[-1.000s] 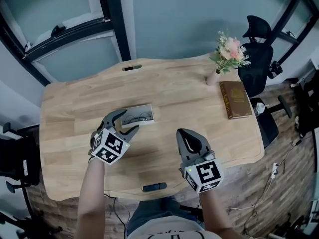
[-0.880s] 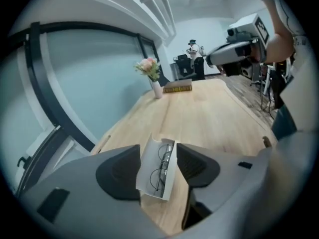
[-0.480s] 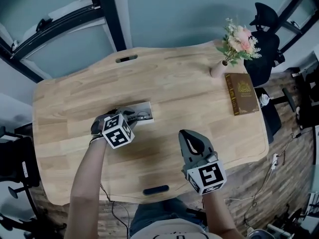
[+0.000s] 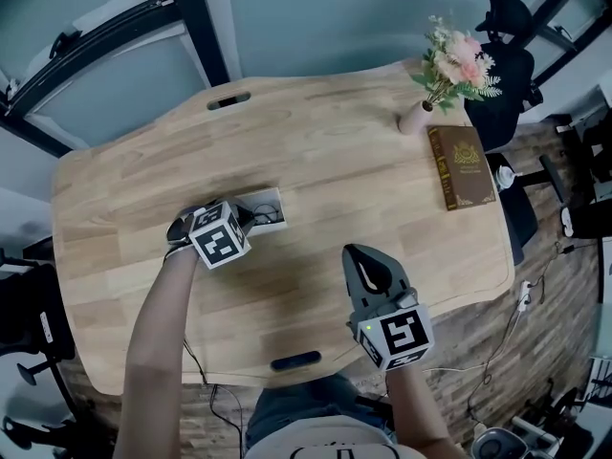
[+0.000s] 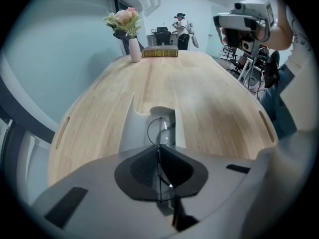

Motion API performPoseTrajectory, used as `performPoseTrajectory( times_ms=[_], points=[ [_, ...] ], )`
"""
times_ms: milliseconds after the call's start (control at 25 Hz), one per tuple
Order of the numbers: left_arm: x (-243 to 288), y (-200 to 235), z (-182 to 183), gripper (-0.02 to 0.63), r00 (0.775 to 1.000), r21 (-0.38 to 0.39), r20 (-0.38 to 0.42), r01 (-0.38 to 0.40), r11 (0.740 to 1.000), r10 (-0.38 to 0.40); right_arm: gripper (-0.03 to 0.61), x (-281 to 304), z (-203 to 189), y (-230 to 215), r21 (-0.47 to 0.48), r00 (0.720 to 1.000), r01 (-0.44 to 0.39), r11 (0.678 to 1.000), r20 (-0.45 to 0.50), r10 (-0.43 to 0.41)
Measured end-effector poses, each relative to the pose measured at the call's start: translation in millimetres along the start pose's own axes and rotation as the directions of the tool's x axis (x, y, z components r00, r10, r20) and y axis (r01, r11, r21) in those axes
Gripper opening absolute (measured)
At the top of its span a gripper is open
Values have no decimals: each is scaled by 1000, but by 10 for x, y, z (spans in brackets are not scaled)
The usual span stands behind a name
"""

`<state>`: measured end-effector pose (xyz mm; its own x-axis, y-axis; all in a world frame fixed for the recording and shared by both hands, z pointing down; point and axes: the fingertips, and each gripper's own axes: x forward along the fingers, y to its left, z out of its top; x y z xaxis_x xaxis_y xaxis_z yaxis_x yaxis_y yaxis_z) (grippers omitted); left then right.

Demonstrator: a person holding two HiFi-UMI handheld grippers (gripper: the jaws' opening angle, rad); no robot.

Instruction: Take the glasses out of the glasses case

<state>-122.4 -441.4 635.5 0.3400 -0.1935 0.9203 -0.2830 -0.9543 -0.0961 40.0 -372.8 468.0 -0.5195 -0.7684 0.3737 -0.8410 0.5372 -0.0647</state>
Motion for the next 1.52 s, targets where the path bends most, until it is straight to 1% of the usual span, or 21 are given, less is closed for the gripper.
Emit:
performPoseTrajectory(
  times_ms=[80, 200, 400, 760, 880, 1000, 1120, 1200, 1360, 1520],
  points=[
    [-13, 1, 10, 26, 1000, 9, 0, -15, 1000, 15, 12, -4, 3, -3, 1, 1000, 2, 1000, 2, -2],
    [-87, 36, 36, 23, 998, 31, 3, -58, 998, 58, 12, -28, 67, 0, -5, 1000, 5, 1000, 15, -5],
    [-296, 61, 119, 21, 993, 33, 28, -112, 993, 112, 12, -119, 244, 37, -18, 999, 7, 1000, 51, -6],
    [-920, 168, 307, 21, 973, 23, 86, -218, 976, 215, 12, -349, 717, 143, -65, 988, 14, 998, 155, -4],
    [-1071, 132, 300, 21, 968, 26, 87, -240, 970, 237, 12, -402, 804, 173, -79, 985, 12, 997, 174, 2],
    [-1222, 108, 175, 21, 962, 24, 73, -265, 964, 263, 12, -436, 836, 218, -65, 983, 2, 998, 185, 10],
    [-1391, 108, -40, 21, 954, -13, 56, -294, 956, 294, 12, -446, 840, 256, -20, 980, -15, 1000, 199, 19],
    [-1504, 97, -200, 21, 949, -35, 42, -311, 950, 312, 12, -434, 860, 282, -9, 978, -24, 1000, 206, 25],
    [-1666, 53, -511, 21, 942, -72, 12, -335, 939, 337, 12, -373, 904, 325, -6, 976, -34, 999, 213, 35],
    [-1659, -17, -769, 21, 941, -127, -8, -335, 933, 337, 12, -310, 868, 430, -25, 980, -59, 998, 190, 63]
  ],
)
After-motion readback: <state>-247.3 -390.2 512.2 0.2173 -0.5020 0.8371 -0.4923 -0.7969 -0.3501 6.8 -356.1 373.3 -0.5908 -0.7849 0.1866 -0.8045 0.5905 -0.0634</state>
